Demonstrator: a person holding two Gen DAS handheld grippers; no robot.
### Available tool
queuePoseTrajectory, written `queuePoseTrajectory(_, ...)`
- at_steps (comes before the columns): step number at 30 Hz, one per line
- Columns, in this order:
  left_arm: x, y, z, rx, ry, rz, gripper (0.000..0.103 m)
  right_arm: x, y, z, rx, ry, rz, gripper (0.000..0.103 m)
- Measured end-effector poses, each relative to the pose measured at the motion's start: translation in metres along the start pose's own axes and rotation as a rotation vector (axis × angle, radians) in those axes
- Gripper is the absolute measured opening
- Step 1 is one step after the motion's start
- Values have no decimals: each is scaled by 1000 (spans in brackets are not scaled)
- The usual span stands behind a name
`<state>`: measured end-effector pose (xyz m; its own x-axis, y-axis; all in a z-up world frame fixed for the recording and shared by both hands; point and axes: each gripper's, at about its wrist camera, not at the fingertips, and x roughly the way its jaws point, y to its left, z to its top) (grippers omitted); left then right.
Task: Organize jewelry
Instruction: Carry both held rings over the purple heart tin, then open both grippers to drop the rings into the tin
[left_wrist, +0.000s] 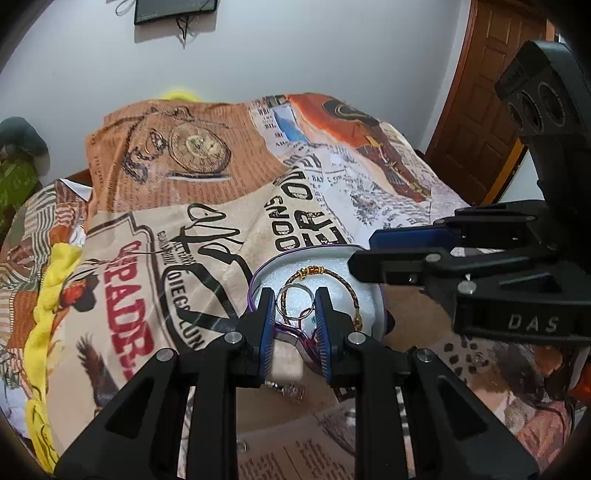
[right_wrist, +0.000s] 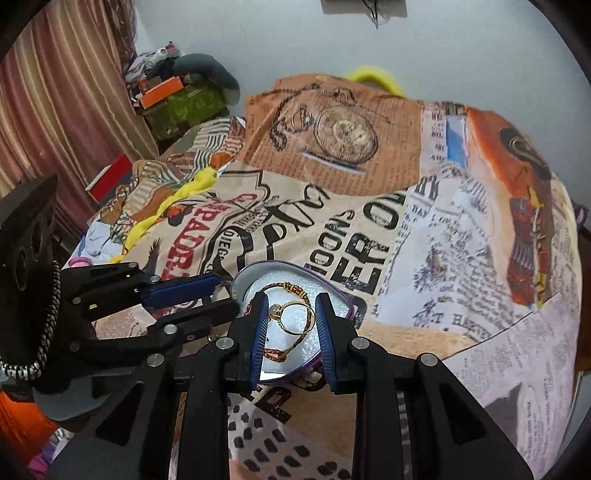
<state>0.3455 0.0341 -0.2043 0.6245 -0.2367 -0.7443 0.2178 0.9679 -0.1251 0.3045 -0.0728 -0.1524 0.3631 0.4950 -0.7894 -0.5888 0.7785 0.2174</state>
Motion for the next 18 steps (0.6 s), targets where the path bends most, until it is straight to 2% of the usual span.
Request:
queuePoseTrajectory(8, 20, 2, 1, 0, 35, 8, 21, 15, -8, 3, 46, 28, 17, 23)
queuePoseTrajectory(18, 21, 2, 3, -11, 36, 8, 21, 22, -6, 5, 49, 55, 37, 24)
